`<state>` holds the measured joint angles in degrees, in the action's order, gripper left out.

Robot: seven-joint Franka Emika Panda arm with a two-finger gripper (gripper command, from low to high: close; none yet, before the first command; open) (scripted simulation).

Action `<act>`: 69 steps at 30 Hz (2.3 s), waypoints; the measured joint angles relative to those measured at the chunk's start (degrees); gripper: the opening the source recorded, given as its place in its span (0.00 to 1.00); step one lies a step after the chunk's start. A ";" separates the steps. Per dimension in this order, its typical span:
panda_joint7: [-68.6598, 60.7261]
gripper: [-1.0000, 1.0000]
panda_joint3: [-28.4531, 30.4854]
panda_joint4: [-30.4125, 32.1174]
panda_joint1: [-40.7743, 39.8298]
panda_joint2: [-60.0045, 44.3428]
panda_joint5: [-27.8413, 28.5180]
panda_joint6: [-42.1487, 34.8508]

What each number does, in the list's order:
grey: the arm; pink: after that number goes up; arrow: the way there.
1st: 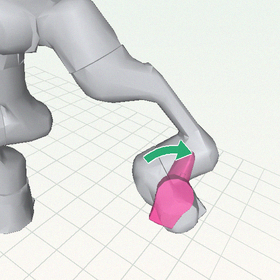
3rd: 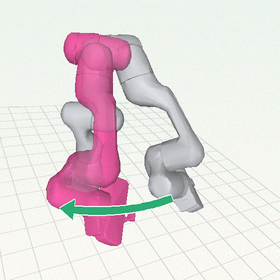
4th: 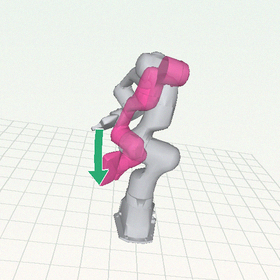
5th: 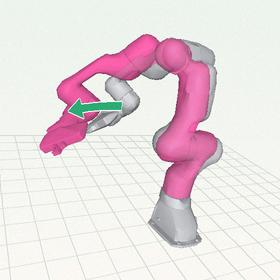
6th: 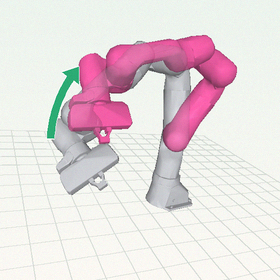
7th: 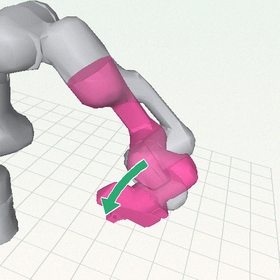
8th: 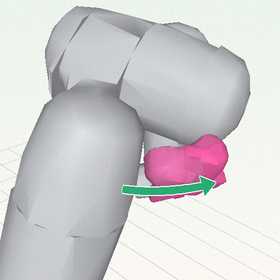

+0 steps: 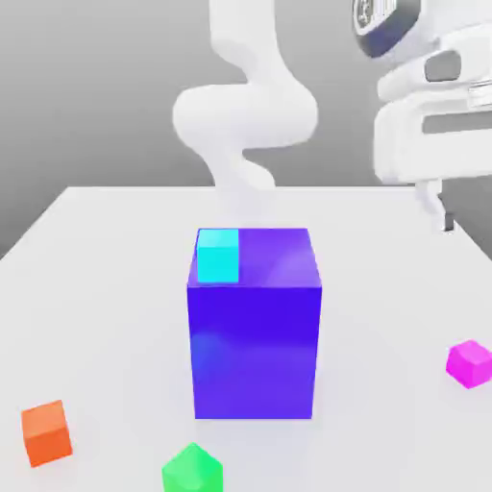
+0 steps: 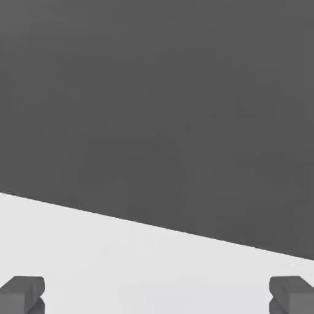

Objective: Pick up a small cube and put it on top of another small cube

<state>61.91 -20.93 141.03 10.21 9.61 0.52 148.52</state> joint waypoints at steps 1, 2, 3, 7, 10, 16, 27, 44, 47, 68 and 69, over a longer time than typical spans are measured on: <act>1.54 0.50 -1.16 0.51 0.60 -2.15 0.91 0.92; 3.15 0.50 -2.29 1.04 1.46 -4.34 1.95 1.89; 4.95 0.50 -3.17 1.55 3.11 -6.56 3.21 2.80; 12.71 0.50 -4.29 3.53 8.14 -15.57 9.07 6.30; 18.40 0.50 -3.09 4.55 12.58 -22.26 13.72 9.03; 26.06 0.00 6.58 2.23 21.26 -33.70 23.09 17.00; 21.08 0.00 0.78 4.13 16.88 -26.50 16.54 11.88; 46.57 0.00 20.23 -8.18 3.22 -24.42 6.55 3.58; 53.63 0.00 23.24 -8.65 2.17 -24.70 4.91 2.42; 102.51 0.00 37.08 -3.74 -0.37 -22.10 -6.89 0.85; 102.20 0.00 36.72 -3.80 -0.63 -23.34 -7.69 2.06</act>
<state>164.10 15.79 137.22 9.58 -13.73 -7.17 150.57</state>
